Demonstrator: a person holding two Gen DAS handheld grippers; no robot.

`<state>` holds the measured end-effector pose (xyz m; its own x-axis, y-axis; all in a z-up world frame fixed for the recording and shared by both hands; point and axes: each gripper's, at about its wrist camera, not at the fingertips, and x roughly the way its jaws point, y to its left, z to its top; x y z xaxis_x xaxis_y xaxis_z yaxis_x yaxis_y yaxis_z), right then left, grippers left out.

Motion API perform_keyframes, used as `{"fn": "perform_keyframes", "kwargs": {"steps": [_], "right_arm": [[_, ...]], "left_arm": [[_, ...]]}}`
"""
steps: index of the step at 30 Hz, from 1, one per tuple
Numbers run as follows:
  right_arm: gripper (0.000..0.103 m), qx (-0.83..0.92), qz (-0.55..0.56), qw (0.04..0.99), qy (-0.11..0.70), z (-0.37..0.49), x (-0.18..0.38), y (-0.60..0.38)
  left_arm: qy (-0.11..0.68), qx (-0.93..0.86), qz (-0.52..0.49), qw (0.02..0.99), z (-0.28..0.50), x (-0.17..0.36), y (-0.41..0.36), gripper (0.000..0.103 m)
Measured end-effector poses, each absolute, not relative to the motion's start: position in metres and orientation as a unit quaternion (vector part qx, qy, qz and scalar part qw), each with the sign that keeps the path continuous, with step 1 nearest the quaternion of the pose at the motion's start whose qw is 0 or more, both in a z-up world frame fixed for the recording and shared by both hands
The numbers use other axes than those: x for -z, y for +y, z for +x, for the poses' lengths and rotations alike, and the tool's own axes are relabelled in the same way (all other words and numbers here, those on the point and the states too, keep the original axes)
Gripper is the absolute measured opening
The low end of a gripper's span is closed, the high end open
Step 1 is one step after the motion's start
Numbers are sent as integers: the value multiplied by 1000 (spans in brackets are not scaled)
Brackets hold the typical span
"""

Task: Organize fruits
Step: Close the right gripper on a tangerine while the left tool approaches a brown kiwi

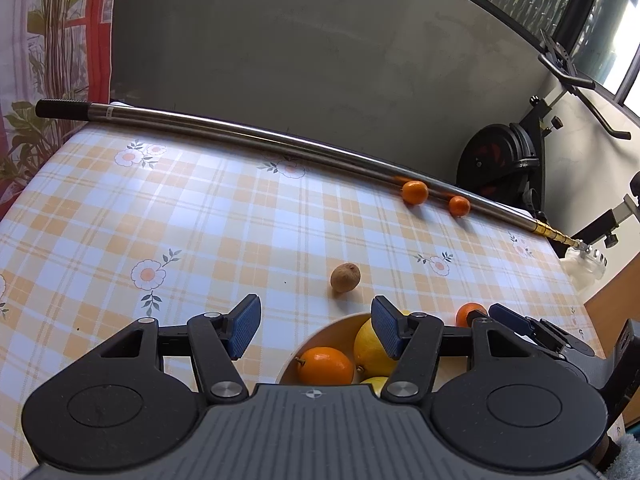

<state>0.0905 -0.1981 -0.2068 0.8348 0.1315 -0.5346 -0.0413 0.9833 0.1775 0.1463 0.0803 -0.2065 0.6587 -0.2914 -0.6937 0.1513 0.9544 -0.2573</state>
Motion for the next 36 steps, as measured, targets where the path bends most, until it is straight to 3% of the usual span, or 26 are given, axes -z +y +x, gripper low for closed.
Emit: {"fn": "perform_keyframes", "kwargs": {"steps": [9, 12, 16, 36], "right_arm": [[51, -51, 74, 947, 309, 99, 211, -196], [43, -58, 75, 943, 318, 101, 213, -196], [41, -59, 81, 942, 321, 102, 214, -198], [40, -66, 128, 940, 310, 98, 213, -214]], "left_arm": [[399, 119, -93, 905, 147, 209, 78, 64], [400, 119, -97, 904, 145, 211, 78, 64], [405, 119, -98, 901, 143, 215, 78, 64], [424, 137, -107, 889, 149, 220, 70, 64]]}}
